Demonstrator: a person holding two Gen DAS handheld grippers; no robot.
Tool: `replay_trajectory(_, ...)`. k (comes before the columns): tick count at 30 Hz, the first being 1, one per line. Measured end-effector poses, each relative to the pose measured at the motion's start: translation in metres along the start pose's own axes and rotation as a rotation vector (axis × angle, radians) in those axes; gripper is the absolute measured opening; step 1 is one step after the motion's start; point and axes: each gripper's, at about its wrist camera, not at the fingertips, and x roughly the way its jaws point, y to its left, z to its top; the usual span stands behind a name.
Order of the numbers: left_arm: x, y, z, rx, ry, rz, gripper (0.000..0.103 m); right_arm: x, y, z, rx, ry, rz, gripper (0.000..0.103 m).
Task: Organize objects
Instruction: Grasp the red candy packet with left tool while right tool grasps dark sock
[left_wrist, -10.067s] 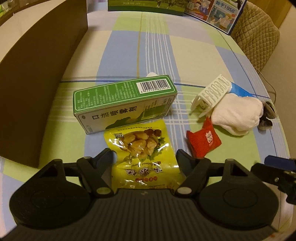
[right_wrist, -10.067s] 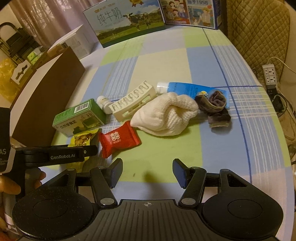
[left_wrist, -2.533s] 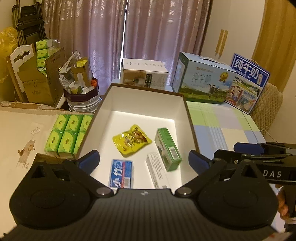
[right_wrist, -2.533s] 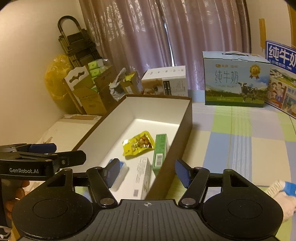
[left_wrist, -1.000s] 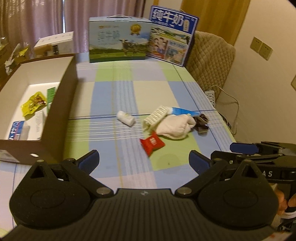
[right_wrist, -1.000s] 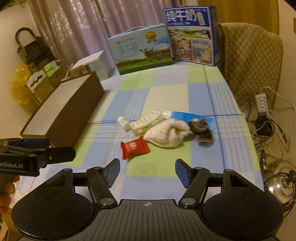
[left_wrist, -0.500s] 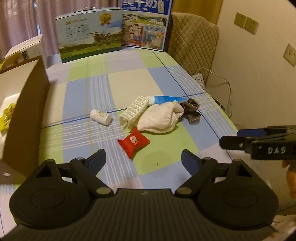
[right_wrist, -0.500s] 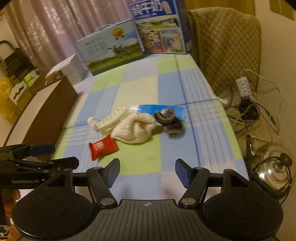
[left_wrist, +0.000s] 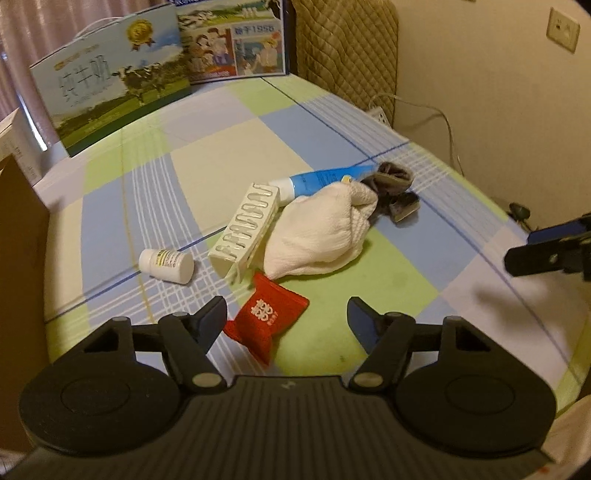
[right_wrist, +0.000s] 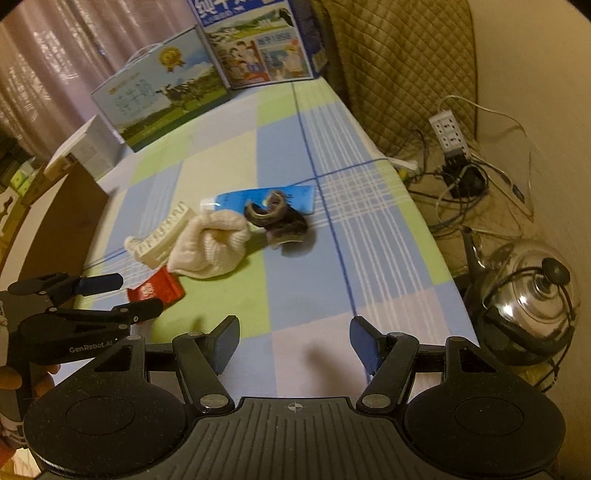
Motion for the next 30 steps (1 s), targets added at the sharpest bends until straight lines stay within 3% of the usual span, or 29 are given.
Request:
replay_trajectory(5,0.017,0.003,0.000,0.049,0.037,0.003,0.061,0.006,-0.006,0.003,0.031,0.012,-0.022,0.063)
replay_trajectory(16,0.037,0.009,-0.005,0.067,0.094,-0.016,0.029,0.021,-0.004,0.010,0.024,0.016,-0.021,0.063)
replay_trajectory(19,0.034,0.013,-0.006,0.028,0.089,-0.014,0.023,0.024,-0.003,0.013,0.006,-0.006,-0.005,0.063)
replay_trajectory(30,-0.010,0.034,-0.016,-0.175,0.022,0.021,0.022,0.041,0.002,0.047,-0.095,-0.108,0.057,0.063)
